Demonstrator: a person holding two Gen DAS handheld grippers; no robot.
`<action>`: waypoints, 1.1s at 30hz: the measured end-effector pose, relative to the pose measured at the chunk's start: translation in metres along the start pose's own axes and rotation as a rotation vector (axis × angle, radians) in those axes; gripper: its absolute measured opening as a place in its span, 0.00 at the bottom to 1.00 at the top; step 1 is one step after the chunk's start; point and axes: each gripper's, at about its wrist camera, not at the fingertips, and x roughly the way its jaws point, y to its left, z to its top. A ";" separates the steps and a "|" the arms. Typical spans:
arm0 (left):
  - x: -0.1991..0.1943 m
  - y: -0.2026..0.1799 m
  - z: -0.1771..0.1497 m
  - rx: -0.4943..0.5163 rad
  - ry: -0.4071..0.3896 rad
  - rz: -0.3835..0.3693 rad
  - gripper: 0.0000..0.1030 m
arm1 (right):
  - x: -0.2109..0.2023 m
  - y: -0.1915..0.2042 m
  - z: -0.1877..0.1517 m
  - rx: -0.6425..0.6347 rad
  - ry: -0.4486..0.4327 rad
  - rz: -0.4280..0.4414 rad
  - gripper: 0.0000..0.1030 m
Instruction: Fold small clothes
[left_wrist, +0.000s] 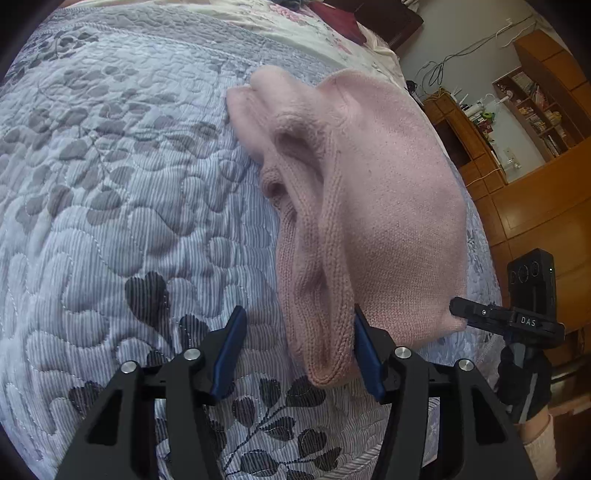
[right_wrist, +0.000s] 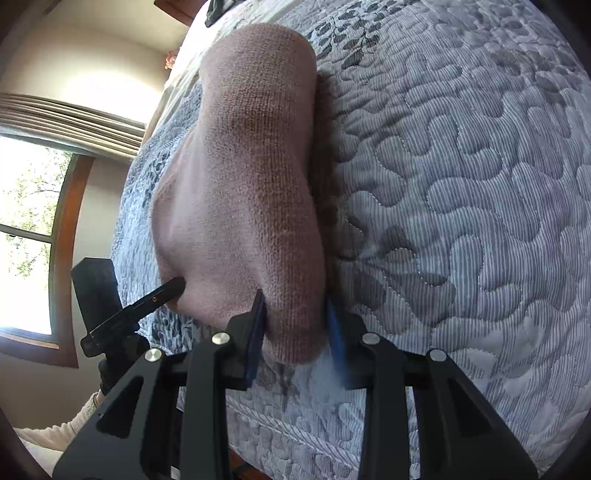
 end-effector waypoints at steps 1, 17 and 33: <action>0.001 0.001 -0.001 0.001 0.000 -0.001 0.56 | 0.004 -0.002 0.000 0.013 0.003 0.003 0.30; -0.057 -0.035 -0.026 0.069 -0.033 0.197 0.73 | -0.048 0.032 -0.058 -0.120 -0.131 -0.396 0.83; -0.104 -0.073 -0.059 0.114 -0.068 0.329 0.75 | -0.072 0.088 -0.111 -0.161 -0.189 -0.550 0.89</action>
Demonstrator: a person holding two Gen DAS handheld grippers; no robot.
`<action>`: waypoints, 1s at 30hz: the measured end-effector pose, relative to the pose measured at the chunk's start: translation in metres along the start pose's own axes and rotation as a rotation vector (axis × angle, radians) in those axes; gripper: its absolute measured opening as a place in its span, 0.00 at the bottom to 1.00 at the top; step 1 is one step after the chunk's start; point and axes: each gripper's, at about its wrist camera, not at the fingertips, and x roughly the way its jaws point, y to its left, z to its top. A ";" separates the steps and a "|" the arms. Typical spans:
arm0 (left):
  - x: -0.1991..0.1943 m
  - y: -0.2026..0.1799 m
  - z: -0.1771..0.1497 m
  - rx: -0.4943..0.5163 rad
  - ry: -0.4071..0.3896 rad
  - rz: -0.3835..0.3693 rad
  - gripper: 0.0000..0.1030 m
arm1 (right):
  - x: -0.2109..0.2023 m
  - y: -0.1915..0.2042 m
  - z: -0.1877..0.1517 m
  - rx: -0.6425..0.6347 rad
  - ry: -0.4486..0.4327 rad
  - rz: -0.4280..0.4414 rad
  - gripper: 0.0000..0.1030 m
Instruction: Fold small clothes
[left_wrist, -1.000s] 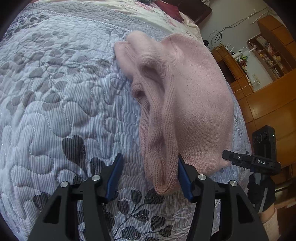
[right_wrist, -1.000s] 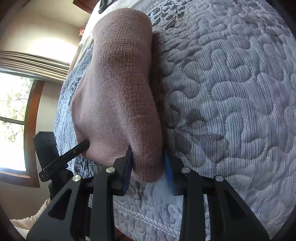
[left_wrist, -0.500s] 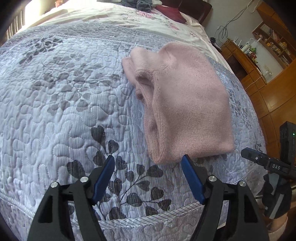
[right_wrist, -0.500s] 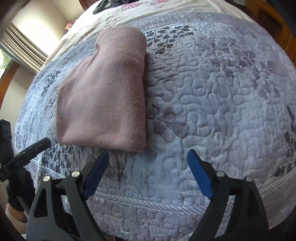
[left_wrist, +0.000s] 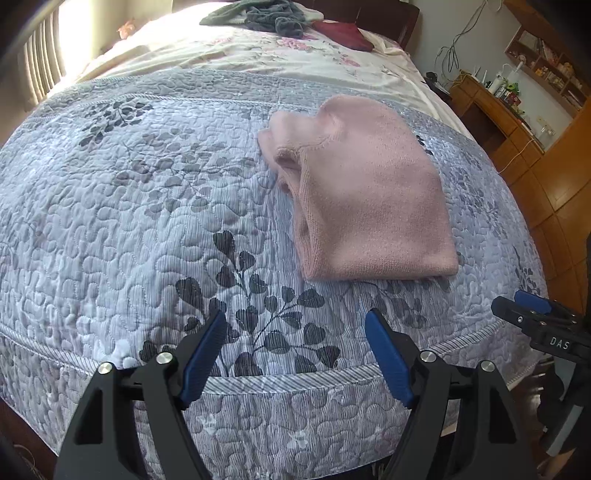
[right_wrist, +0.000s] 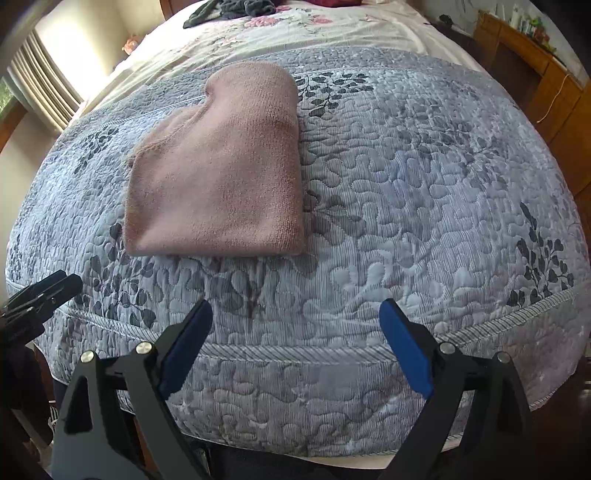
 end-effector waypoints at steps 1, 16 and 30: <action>-0.003 -0.001 -0.002 0.001 0.000 0.003 0.75 | -0.004 0.002 -0.001 0.000 -0.007 0.007 0.89; -0.037 -0.011 -0.012 0.009 -0.031 0.042 0.76 | -0.045 0.021 -0.007 -0.043 -0.071 -0.078 0.93; -0.060 -0.033 -0.010 0.054 -0.066 0.104 0.76 | -0.066 0.030 -0.008 -0.048 -0.109 -0.113 0.97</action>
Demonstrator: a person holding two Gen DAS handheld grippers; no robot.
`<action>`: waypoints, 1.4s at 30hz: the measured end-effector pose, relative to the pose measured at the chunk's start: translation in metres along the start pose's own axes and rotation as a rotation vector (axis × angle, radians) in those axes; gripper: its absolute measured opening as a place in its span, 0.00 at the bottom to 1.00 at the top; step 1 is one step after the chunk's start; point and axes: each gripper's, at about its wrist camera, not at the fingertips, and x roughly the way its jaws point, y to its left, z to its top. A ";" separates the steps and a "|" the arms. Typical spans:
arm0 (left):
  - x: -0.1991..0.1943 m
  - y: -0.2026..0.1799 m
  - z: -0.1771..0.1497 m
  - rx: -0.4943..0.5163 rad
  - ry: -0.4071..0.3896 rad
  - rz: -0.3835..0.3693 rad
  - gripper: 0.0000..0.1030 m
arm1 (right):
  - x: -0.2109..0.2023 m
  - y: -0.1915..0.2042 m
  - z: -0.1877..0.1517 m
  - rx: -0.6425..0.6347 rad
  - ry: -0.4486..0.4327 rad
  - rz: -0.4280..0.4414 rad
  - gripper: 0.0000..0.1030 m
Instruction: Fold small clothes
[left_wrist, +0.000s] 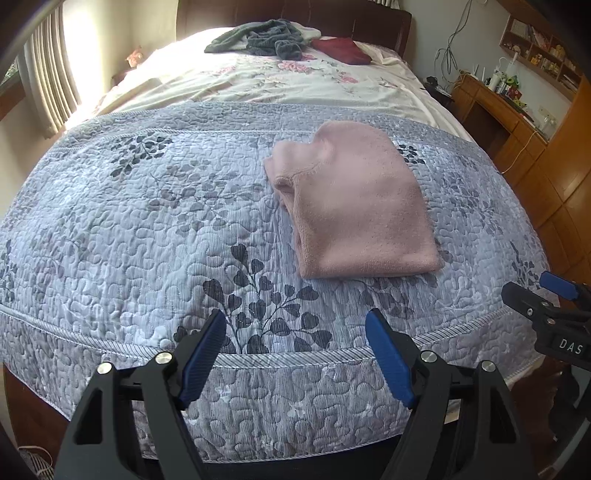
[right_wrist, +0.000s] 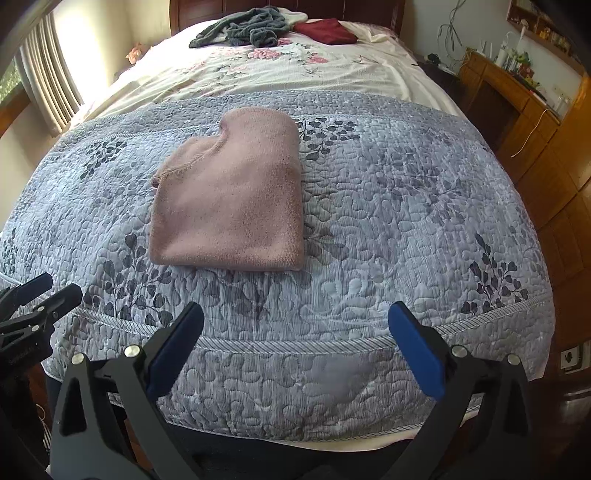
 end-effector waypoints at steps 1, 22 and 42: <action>0.000 -0.002 0.000 0.005 -0.001 0.004 0.76 | 0.000 0.000 0.000 0.006 0.002 0.010 0.97; 0.008 -0.005 0.000 0.014 0.012 0.020 0.76 | 0.017 -0.006 0.001 0.023 0.033 -0.002 0.97; 0.013 -0.003 -0.001 0.013 0.019 0.017 0.76 | 0.016 -0.005 0.003 0.027 0.018 -0.011 0.97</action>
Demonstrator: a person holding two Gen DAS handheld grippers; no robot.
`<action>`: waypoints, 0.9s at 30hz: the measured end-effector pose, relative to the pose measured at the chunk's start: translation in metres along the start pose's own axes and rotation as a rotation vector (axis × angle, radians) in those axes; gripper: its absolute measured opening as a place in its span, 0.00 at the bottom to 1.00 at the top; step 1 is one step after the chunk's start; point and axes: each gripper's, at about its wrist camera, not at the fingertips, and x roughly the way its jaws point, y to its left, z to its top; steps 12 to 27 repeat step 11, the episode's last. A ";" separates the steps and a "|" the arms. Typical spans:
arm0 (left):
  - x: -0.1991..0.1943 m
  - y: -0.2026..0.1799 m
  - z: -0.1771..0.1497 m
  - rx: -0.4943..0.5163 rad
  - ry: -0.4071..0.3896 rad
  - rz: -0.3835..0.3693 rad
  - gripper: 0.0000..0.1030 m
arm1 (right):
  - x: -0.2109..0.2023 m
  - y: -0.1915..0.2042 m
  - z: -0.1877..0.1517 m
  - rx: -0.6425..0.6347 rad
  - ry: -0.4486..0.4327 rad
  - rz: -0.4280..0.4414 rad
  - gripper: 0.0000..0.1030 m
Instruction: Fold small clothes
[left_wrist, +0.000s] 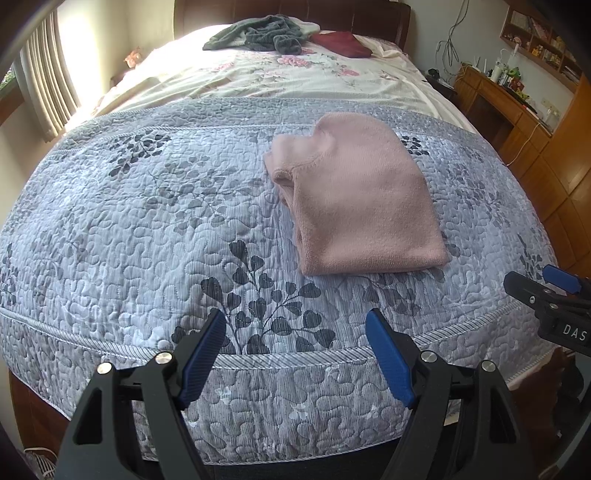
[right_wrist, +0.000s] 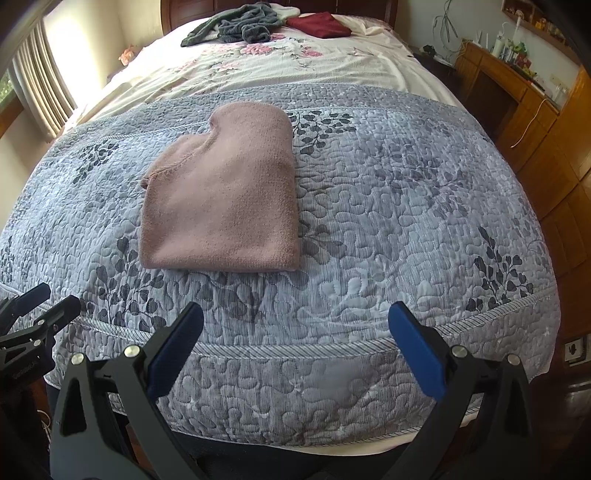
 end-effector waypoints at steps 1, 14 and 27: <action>-0.001 -0.001 0.000 0.000 -0.001 0.001 0.76 | 0.000 0.000 0.000 0.001 0.001 0.000 0.97; 0.001 -0.001 0.000 0.001 -0.001 0.000 0.76 | 0.002 -0.002 -0.001 0.004 0.009 -0.012 0.97; 0.001 -0.001 0.000 0.001 -0.001 0.000 0.76 | 0.002 -0.002 -0.001 0.004 0.009 -0.012 0.97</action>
